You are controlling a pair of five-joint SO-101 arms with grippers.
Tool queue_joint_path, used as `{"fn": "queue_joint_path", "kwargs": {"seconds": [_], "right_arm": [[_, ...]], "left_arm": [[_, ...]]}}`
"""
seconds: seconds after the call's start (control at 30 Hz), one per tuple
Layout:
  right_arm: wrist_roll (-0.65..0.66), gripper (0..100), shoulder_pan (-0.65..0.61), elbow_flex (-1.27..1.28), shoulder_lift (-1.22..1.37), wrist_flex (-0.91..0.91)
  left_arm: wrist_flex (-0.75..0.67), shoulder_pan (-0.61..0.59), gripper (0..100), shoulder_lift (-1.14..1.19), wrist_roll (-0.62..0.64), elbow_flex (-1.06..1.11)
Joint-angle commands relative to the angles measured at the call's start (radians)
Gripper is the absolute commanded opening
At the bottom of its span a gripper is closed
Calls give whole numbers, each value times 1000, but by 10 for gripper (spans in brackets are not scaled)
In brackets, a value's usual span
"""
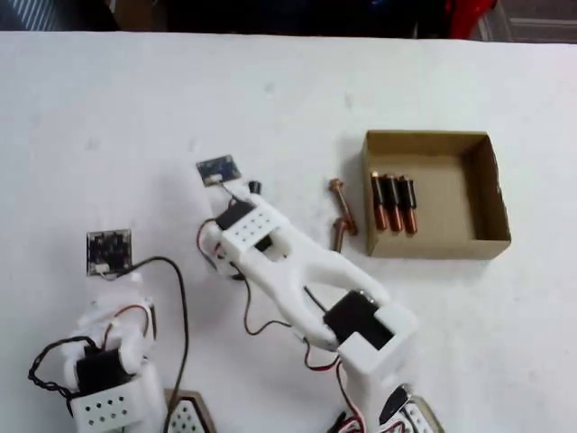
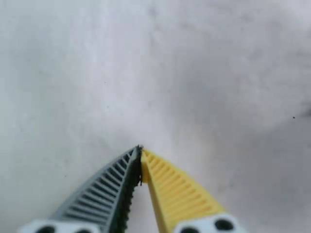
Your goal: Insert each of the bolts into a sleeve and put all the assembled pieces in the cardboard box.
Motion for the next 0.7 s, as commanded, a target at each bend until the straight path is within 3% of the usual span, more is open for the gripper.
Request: {"fn": "queue_joint_path", "kwargs": {"seconds": [0.0, 0.23, 0.67], "right_arm": [[0, 24, 41, -83, 10, 65], [124, 37, 93, -112, -1, 174], [334, 18, 374, -112, -18, 189]], "left_arm": [[9, -5, 23, -7, -6, -3], [9, -5, 23, -7, -6, -3], [9, -5, 23, -7, -6, -3]]}}
